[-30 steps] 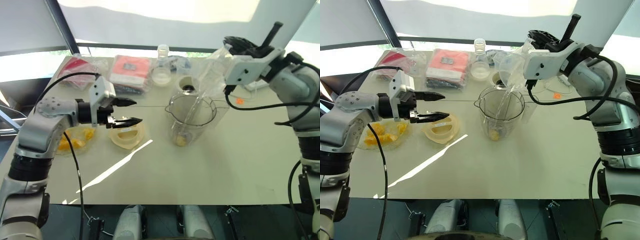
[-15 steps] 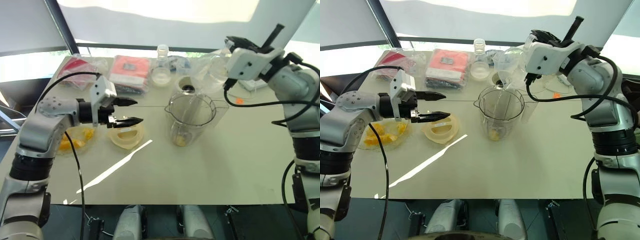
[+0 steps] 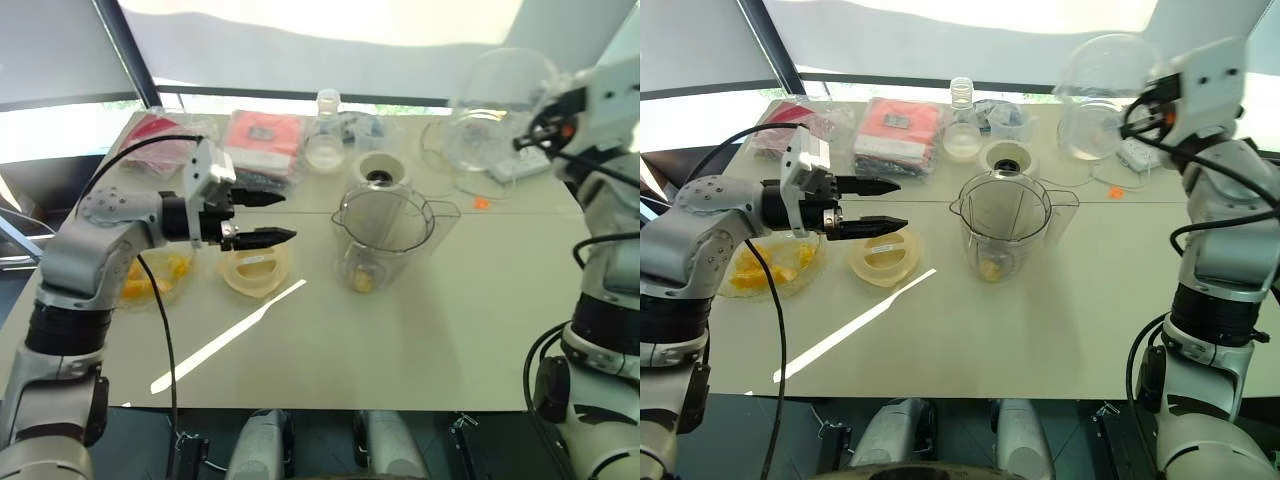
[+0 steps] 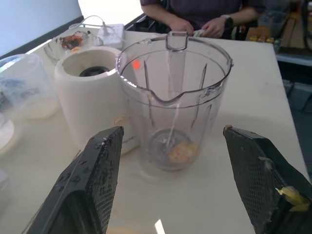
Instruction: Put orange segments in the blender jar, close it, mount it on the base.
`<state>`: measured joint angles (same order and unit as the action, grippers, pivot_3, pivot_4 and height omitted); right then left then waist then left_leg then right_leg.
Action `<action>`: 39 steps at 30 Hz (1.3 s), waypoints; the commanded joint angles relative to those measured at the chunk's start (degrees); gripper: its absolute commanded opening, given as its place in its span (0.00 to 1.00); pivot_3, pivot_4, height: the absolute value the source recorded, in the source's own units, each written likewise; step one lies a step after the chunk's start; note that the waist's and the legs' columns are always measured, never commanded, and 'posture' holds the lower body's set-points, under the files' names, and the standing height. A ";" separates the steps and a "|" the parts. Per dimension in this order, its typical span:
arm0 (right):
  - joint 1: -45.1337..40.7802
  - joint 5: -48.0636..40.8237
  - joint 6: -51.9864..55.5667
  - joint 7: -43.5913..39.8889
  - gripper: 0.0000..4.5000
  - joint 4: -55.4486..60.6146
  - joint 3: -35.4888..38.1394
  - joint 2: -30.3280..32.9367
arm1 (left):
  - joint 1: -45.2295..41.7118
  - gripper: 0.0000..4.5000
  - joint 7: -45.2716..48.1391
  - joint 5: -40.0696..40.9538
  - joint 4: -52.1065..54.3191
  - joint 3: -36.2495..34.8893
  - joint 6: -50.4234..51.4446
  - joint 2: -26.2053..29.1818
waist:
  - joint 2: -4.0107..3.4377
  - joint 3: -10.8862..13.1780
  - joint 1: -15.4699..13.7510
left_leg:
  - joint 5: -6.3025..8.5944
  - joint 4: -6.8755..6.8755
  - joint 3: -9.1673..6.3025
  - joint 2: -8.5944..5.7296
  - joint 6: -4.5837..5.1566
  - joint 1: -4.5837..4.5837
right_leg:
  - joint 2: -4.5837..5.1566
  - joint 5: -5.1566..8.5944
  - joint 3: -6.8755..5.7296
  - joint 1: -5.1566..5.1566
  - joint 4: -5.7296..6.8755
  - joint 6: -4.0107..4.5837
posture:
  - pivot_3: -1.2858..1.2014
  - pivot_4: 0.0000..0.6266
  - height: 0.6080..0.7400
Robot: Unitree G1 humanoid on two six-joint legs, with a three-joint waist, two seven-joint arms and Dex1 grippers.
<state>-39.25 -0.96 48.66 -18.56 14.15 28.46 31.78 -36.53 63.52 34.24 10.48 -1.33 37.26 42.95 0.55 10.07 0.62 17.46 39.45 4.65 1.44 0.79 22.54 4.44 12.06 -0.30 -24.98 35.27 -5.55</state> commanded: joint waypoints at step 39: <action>15.15 -5.91 -31.64 31.64 0.44 -33.42 4.37 -13.74 | 5.98 0.75 -6.38 1.37 8.24 -0.01 2.67 1.16 | -0.08 -0.01 0.61 | -0.08 -0.21 -0.03 -0.04 -0.12 -0.14 | -0.05 0.01 0.08 0.03 -0.04 0.01 | 0.52 0.24 1.00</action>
<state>-24.33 -6.20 18.28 12.66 -20.60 32.88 17.68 -29.67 57.23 35.60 17.98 -0.95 40.66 44.25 0.47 10.06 1.23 17.39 39.24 4.62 1.39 0.67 22.40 4.38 12.06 -0.22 -24.95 35.23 -5.54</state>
